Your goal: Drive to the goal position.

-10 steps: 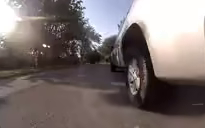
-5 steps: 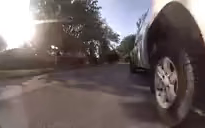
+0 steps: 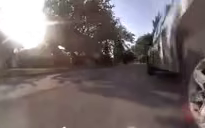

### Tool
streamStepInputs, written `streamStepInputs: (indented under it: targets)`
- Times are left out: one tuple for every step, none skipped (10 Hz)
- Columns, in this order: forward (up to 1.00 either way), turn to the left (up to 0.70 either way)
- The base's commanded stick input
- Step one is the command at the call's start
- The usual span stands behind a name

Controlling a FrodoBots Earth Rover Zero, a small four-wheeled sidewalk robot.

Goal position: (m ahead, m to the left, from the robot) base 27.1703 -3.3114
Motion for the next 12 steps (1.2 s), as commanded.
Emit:
streamStepInputs:
  targets:
    - [0.70,-0.29]
    - [0.70,-0.08]
    - [0.70,0.00]
    - [0.70,0.00]
    - [0.70,0.00]
    - [0.70,-0.05]
    - [0.70,-0.35]
    - [0.70,-0.35]
    - [0.70,-0.35]
    - [0.70,-0.35]
    - [0.70,-0.24]
    - [0.70,0.00]
